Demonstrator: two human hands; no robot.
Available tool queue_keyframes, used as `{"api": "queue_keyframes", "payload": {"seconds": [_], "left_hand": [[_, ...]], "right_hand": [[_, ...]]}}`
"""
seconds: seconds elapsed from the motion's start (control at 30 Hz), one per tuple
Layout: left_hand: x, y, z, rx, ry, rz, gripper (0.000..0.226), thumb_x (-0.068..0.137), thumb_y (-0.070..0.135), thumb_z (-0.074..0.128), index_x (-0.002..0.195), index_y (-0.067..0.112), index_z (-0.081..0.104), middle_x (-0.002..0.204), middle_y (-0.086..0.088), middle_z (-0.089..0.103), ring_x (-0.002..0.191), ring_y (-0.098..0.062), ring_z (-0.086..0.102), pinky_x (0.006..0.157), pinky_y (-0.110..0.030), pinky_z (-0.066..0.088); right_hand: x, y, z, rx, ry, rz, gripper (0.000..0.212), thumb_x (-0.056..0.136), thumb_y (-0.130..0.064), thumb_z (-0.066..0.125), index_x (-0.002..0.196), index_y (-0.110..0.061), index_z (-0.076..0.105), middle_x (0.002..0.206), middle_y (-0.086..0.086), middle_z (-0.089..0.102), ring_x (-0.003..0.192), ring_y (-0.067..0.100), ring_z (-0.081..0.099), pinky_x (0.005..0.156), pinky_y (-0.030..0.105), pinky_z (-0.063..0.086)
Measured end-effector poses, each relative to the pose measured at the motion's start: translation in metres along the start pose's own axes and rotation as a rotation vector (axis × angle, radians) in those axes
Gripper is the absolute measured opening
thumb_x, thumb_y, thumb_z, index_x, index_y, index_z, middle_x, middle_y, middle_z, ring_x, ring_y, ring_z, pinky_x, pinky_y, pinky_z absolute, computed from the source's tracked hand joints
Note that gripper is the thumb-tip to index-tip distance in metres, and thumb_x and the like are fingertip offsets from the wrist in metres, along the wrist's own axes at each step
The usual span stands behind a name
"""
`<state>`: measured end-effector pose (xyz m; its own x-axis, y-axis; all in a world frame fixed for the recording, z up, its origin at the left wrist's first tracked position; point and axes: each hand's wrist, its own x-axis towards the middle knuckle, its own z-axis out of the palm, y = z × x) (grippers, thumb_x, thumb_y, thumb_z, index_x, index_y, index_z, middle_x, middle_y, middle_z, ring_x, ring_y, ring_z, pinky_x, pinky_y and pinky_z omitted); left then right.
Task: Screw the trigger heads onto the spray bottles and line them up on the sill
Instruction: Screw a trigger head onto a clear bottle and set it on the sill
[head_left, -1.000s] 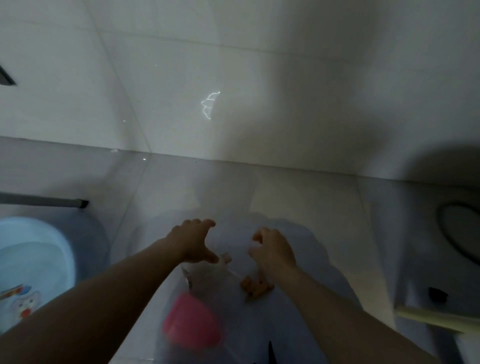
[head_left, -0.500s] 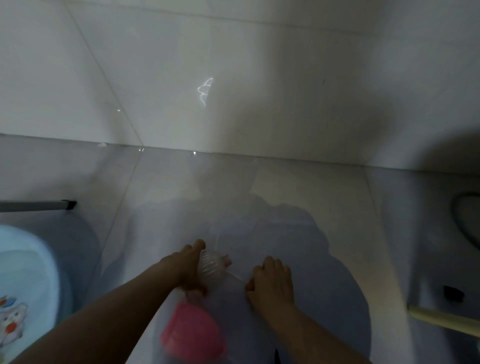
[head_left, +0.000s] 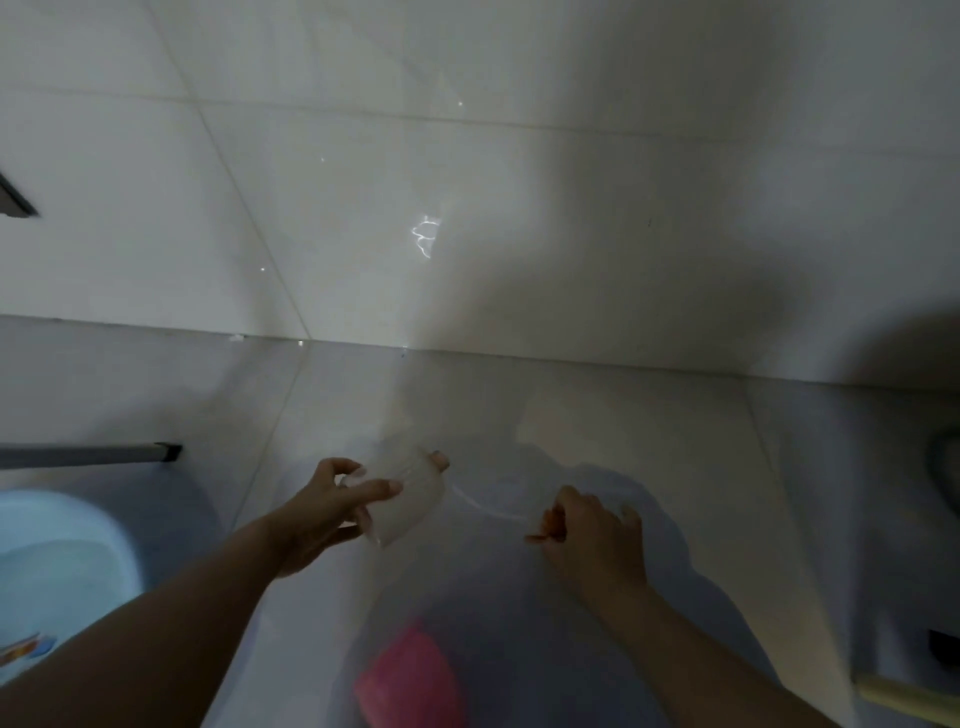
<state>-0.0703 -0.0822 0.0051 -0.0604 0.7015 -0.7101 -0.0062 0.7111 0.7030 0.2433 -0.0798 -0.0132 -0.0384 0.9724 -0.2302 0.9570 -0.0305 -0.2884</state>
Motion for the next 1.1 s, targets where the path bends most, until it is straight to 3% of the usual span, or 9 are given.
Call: {"api": "queue_keyframes", "payload": {"seconds": [0.17, 0.3, 0.43, 0.5, 0.63, 0.77, 0.87, 0.97, 1.1], "left_hand": [[0.000, 0.011, 0.003, -0.149, 0.048, 0.030, 0.064, 0.074, 0.052, 0.080, 0.124, 0.023, 0.051, 0.127, -0.015, 0.056, 0.106, -0.031, 0.061, 0.084, -0.043, 0.058], [0.003, 0.014, -0.001, -0.380, 0.094, 0.006, 0.049, 0.086, 0.056, 0.066, 0.117, 0.020, 0.054, 0.119, -0.019, 0.062, 0.100, -0.033, 0.061, 0.081, -0.043, 0.055], [0.008, 0.009, -0.009, -0.513, 0.078, -0.028, 0.051, 0.091, 0.064, 0.053, 0.116, 0.022, 0.063, 0.109, -0.013, 0.067, 0.091, -0.027, 0.063, 0.076, -0.039, 0.053], [0.011, 0.006, -0.012, -0.540, 0.080, -0.035, 0.055, 0.093, 0.065, 0.046, 0.120, 0.021, 0.064, 0.111, -0.014, 0.069, 0.093, -0.028, 0.064, 0.075, -0.039, 0.054], [0.013, 0.009, -0.011, -0.540, 0.096, -0.035, 0.057, 0.096, 0.066, 0.039, 0.113, 0.020, 0.068, 0.090, -0.012, 0.079, 0.087, -0.030, 0.068, 0.074, -0.041, 0.056], [0.011, 0.016, -0.004, -0.563, 0.107, -0.029, 0.058, 0.097, 0.066, 0.035, 0.104, 0.019, 0.069, 0.080, -0.012, 0.078, 0.081, -0.030, 0.066, 0.069, -0.040, 0.056], [0.009, 0.019, 0.000, -0.566, 0.106, -0.016, 0.059, 0.097, 0.065, 0.035, 0.106, 0.018, 0.068, 0.080, -0.013, 0.078, 0.081, -0.030, 0.065, 0.069, -0.040, 0.055], [0.004, 0.019, 0.002, -0.489, 0.071, 0.002, 0.059, 0.098, 0.064, 0.036, 0.115, 0.017, 0.068, 0.090, -0.013, 0.079, 0.086, -0.030, 0.068, 0.072, -0.040, 0.056], [-0.005, 0.031, 0.014, -0.308, 0.034, 0.046, 0.061, 0.096, 0.067, 0.039, 0.123, 0.020, 0.065, 0.107, -0.011, 0.077, 0.093, -0.028, 0.072, 0.068, -0.035, 0.057]], "right_hand": [[-0.002, 0.001, -0.004, 0.486, 0.006, 0.102, 0.013, 0.074, -0.022, 0.075, 0.079, -0.026, 0.063, 0.075, -0.011, 0.068, 0.078, 0.017, 0.069, 0.090, 0.042, 0.052], [0.004, 0.004, -0.017, 1.122, -0.094, 0.157, 0.013, 0.084, 0.004, 0.072, 0.095, 0.005, 0.065, 0.063, 0.026, 0.059, 0.052, 0.031, 0.057, 0.057, 0.040, 0.059], [0.007, 0.016, -0.043, 1.403, -0.241, 0.128, 0.020, 0.091, -0.002, 0.066, 0.106, 0.010, 0.061, 0.061, 0.033, 0.058, 0.069, 0.048, 0.064, 0.084, 0.048, 0.060], [0.007, 0.020, -0.054, 1.499, -0.366, 0.135, 0.019, 0.089, 0.002, 0.064, 0.104, 0.013, 0.059, 0.058, 0.030, 0.054, 0.060, 0.045, 0.063, 0.083, 0.051, 0.059], [0.007, 0.015, -0.070, 1.482, -0.595, 0.098, 0.017, 0.084, -0.004, 0.069, 0.097, 0.006, 0.066, 0.069, 0.020, 0.046, 0.049, 0.035, 0.059, 0.085, 0.058, 0.057], [0.006, 0.005, -0.082, 1.376, -0.649, 0.049, 0.019, 0.075, -0.015, 0.077, 0.089, -0.004, 0.072, 0.071, 0.015, 0.049, 0.043, 0.023, 0.052, 0.090, 0.076, 0.043], [0.005, 0.003, -0.085, 1.317, -0.629, 0.058, 0.021, 0.070, -0.018, 0.078, 0.087, -0.007, 0.076, 0.067, 0.014, 0.053, 0.041, 0.021, 0.054, 0.072, 0.055, 0.054], [0.006, 0.006, -0.086, 1.285, -0.630, 0.075, 0.031, 0.072, -0.015, 0.080, 0.095, 0.003, 0.068, 0.057, 0.016, 0.051, 0.039, 0.024, 0.053, 0.081, 0.063, 0.055], [0.012, 0.008, -0.090, 1.132, -0.546, 0.026, 0.029, 0.077, -0.020, 0.082, 0.098, -0.003, 0.073, 0.056, 0.013, 0.057, 0.050, 0.027, 0.058, 0.059, 0.040, 0.055]]}}
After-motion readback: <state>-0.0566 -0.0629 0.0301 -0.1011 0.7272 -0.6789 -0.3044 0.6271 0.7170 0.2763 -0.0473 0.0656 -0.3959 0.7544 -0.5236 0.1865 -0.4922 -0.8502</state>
